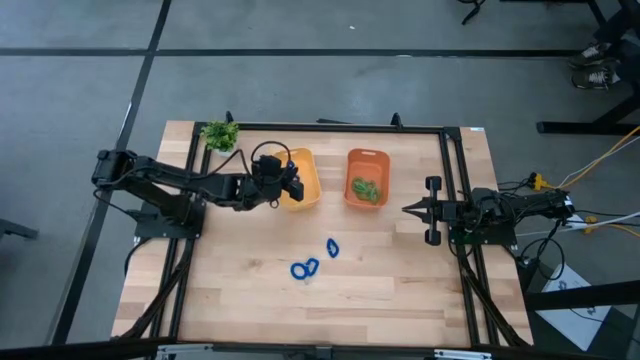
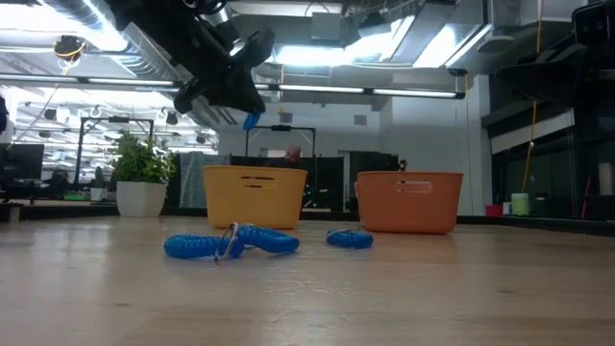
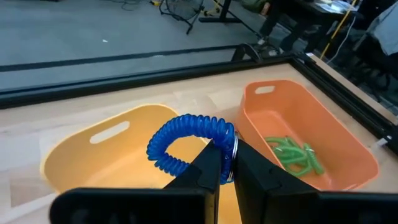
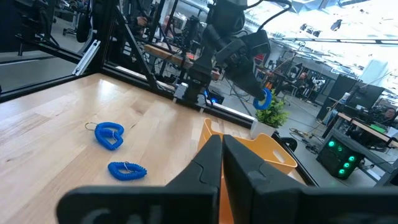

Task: Sort spring keychains
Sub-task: Put the blue spring keychain into the yellow bin

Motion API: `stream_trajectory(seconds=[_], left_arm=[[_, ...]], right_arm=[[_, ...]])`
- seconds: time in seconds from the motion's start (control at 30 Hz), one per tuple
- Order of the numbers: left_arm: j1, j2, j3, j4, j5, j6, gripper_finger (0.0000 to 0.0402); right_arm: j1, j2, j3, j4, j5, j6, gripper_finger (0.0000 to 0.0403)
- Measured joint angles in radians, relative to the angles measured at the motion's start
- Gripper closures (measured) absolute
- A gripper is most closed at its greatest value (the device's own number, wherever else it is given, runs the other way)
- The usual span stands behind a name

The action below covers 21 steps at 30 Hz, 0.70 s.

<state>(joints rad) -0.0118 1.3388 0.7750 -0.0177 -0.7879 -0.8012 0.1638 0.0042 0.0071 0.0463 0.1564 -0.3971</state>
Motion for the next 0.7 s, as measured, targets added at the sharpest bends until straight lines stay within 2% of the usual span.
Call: stream_trajectory(seconds=[0.43, 0.57, 0.7], left_arm=[[0.022, 0.0, 0.0, 0.0, 0.187, 0.059, 0.0379], [0.029, 0.0, 0.0, 0.0, 0.191, 0.109, 0.036], [0.038, 0.001, 0.0, 0.0, 0.146, 0.111, 0.0336]], right_arm=[[0.0, 0.0, 0.0, 0.0, 0.0, 0.0, 0.0387], [0.0, 0.0, 0.0, 0.0, 0.0, 0.0, 0.0387], [0.0, 0.0, 0.0, 0.0, 0.0, 0.0, 0.0387]])
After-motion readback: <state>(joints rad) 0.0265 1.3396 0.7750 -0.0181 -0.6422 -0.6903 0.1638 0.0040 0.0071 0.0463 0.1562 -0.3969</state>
